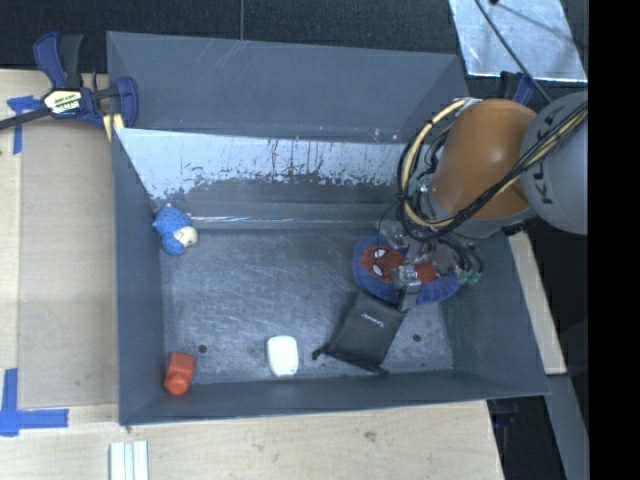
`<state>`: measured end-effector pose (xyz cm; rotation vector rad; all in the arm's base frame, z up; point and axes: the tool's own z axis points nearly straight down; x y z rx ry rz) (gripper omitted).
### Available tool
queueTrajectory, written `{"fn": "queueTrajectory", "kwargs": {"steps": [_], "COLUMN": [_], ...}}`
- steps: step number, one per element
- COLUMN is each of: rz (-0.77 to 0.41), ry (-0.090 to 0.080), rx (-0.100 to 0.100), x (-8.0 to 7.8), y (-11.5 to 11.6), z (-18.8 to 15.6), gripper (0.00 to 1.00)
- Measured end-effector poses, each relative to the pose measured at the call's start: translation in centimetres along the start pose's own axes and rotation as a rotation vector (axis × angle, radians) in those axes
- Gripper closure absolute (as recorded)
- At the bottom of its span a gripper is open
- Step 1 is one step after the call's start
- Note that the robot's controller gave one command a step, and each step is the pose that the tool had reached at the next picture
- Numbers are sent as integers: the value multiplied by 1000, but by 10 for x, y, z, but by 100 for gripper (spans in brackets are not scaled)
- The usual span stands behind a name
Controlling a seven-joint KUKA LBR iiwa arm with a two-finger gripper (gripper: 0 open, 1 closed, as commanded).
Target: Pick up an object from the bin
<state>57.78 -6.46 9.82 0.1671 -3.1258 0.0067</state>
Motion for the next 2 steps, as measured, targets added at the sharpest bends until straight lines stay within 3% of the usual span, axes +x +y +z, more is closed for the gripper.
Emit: {"fn": "queueTrajectory", "kwargs": {"steps": [1,2], "rz": [-14,-3], "ry": [-20,-23], "rx": [-1,1], "x": [18,29], "y": [-7,-27], "z": [-53,-153], "gripper": [100,100]}}
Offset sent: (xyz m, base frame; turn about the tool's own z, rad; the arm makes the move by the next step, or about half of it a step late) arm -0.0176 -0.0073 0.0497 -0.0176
